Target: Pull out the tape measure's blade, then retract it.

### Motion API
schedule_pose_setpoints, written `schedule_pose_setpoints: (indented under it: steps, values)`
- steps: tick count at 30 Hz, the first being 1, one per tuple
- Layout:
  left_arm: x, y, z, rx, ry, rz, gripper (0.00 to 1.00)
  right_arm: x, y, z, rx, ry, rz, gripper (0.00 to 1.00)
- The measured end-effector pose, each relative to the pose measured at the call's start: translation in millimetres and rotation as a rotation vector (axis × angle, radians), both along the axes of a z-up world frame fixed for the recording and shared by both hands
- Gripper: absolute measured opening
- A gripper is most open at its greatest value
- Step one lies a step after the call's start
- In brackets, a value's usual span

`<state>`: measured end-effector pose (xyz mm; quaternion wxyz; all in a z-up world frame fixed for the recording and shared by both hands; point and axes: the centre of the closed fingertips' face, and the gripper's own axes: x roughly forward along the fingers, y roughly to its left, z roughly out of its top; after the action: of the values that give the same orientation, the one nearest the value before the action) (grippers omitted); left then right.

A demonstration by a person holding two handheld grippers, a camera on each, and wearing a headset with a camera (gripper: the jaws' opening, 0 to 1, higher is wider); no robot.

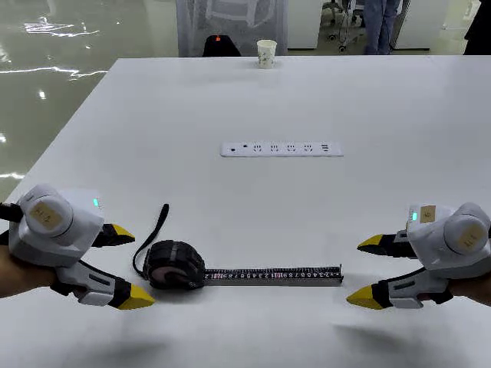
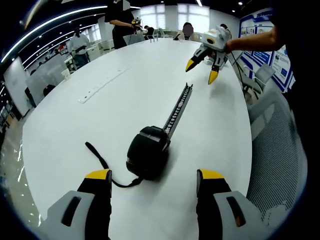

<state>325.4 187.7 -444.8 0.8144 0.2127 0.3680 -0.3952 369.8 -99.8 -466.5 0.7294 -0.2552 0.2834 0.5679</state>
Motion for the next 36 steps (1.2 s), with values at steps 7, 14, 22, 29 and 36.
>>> schedule_pose_setpoints:
  steps: [7,14,22,29,36]
  values:
    - [-8.0,-2.1,4.9,-0.043,-0.018,0.050,0.69,-5.6,-3.0,5.6,0.024,0.003,-0.055,0.59]
    - [-16.8,-5.2,6.3,-0.081,-0.038,0.102,0.71,-14.2,-6.6,5.4,0.045,0.008,-0.096,0.63]
    - [-27.1,-8.3,10.1,-0.116,-0.062,0.159,0.74,-22.7,-6.7,10.8,0.082,0.004,-0.151,0.66]
    - [-35.9,-10.6,13.9,-0.144,-0.100,0.222,0.78,-31.7,-5.0,13.9,0.108,-0.002,-0.188,0.72]
    - [-45.0,-14.1,14.6,-0.169,-0.126,0.274,0.79,-39.7,-4.7,15.0,0.124,0.001,-0.209,0.75]
